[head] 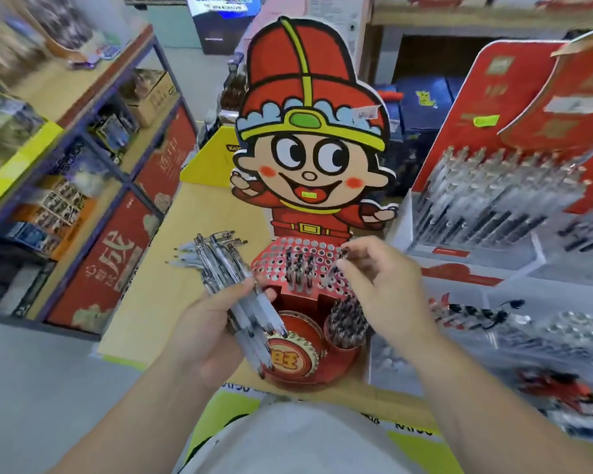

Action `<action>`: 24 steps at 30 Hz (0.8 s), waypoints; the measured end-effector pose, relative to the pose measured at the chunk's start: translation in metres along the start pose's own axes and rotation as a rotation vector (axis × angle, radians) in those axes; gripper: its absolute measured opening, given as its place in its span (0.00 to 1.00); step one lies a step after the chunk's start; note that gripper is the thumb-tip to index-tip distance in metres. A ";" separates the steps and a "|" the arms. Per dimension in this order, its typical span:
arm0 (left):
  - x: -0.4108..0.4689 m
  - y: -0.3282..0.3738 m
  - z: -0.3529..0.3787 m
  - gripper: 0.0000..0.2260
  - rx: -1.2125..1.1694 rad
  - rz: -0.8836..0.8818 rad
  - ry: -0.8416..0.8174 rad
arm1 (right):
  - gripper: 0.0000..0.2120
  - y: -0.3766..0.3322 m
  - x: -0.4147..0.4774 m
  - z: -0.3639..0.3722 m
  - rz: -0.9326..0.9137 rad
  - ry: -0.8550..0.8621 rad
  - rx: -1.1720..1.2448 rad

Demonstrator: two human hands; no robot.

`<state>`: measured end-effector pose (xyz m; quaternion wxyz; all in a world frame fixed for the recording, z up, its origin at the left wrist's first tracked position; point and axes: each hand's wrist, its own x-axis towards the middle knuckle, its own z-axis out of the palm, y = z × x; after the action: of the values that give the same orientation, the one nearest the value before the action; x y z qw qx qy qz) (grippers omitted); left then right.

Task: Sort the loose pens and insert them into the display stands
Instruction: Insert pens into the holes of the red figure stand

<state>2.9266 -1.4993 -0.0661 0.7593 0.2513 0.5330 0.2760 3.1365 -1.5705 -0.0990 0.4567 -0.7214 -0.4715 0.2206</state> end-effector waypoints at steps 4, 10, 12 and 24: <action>-0.004 0.000 0.003 0.09 0.007 0.017 0.027 | 0.06 0.006 0.002 0.001 -0.036 -0.043 -0.043; -0.008 0.003 0.009 0.08 0.006 0.035 0.012 | 0.06 0.016 0.006 0.009 -0.036 -0.065 -0.111; -0.009 0.005 0.011 0.07 0.006 0.043 -0.001 | 0.06 0.017 0.008 0.011 -0.046 -0.062 -0.119; -0.014 0.000 0.012 0.07 -0.071 0.059 0.002 | 0.09 0.019 0.014 0.007 -0.179 -0.134 -0.238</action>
<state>2.9342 -1.5101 -0.0534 0.7586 0.2395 0.5163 0.3171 3.1467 -1.5576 -0.1174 0.3532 -0.7093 -0.5861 0.1692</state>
